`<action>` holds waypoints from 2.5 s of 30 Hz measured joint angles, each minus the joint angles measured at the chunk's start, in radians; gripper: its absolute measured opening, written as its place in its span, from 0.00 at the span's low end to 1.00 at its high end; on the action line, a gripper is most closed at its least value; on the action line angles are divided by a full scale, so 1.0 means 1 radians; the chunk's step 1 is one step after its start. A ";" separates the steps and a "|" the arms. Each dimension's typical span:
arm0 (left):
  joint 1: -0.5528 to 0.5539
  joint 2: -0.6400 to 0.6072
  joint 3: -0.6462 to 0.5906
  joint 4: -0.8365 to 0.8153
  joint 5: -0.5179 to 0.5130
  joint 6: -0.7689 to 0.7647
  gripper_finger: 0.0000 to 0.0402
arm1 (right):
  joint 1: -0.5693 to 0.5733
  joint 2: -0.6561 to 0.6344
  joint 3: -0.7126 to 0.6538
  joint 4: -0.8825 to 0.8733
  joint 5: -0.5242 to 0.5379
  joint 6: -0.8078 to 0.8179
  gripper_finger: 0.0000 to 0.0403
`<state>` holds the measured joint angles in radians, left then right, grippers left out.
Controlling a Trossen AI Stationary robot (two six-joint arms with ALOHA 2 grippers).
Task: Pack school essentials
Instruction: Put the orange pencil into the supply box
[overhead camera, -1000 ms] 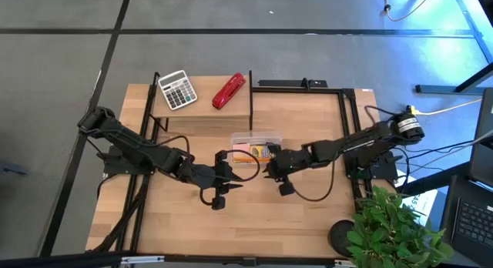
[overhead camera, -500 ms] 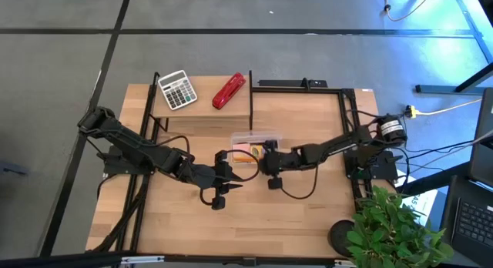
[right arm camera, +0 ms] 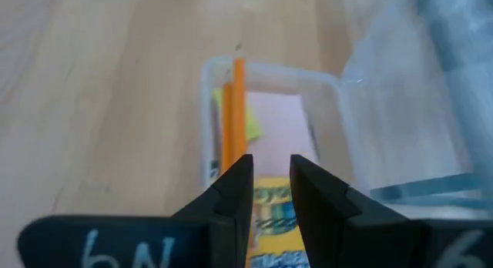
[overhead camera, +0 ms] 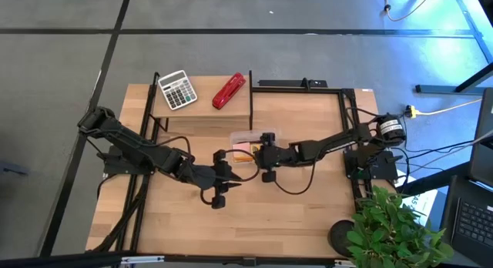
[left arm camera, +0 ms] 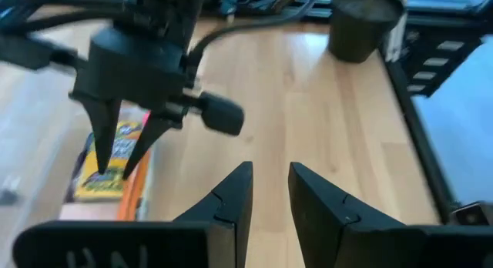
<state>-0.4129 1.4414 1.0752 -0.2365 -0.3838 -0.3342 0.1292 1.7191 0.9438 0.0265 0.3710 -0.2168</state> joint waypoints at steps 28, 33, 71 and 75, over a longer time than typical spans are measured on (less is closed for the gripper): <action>0.049 0.115 -0.001 -0.146 -0.105 0.004 0.19 | -0.106 0.000 0.187 -0.128 0.116 -0.163 0.22; 0.070 0.164 0.000 -0.147 -0.104 0.004 0.19 | -0.110 0.000 0.187 -0.129 0.115 -0.171 0.22; 0.222 0.352 0.000 -0.152 -0.218 0.094 0.19 | -0.110 0.000 0.186 -0.123 0.116 -0.151 0.22; 0.230 0.352 0.000 -0.121 -0.182 0.134 0.19 | -0.110 0.000 0.186 -0.121 0.116 -0.151 0.22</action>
<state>-0.1829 1.7939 1.0752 -0.3580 -0.5663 -0.2006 0.0196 1.7195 1.1297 -0.0940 0.4866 -0.3679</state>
